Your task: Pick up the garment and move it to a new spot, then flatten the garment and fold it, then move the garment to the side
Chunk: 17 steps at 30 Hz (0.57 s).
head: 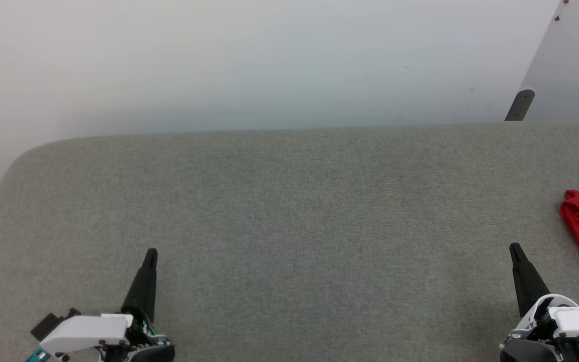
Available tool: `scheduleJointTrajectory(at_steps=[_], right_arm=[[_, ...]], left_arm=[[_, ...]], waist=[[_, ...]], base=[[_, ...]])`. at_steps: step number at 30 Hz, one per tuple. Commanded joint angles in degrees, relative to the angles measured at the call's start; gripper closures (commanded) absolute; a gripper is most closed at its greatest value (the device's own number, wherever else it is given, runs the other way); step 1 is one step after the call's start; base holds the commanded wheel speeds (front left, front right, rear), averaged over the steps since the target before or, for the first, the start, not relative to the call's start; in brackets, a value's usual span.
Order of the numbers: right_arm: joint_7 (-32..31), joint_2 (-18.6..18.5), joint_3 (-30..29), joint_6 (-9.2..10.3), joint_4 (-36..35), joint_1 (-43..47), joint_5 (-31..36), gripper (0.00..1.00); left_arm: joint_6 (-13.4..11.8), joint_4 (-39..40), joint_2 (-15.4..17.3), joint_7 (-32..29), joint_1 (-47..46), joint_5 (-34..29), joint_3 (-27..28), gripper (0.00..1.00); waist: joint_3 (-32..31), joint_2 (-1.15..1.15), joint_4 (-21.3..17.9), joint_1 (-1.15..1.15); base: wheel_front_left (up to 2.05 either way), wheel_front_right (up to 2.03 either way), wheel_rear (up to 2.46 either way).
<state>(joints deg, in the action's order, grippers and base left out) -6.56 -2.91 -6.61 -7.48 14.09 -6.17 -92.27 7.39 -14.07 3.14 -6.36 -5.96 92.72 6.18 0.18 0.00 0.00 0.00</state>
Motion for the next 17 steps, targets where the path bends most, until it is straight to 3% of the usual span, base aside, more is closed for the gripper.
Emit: scheduleJointTrajectory(at_steps=[1,17], right_arm=[[0.0,0.2,0.1,-0.02,0.0,-0.2,-0.3,1.0],[0.0,0.2,0.1,-0.02,0.0,-0.2,-0.3,1.0]], left_arm=[[0.2,-0.1,-0.1,-0.1,-0.6,-0.2,0.2,1.0],[0.2,-0.1,-0.2,-0.2,-0.6,-0.3,0.3,1.0]], waist=[[0.0,0.0,0.0,0.0],[0.0,0.0,0.0,0.0]], base=[[0.0,0.0,0.0],[0.0,0.0,0.0]])
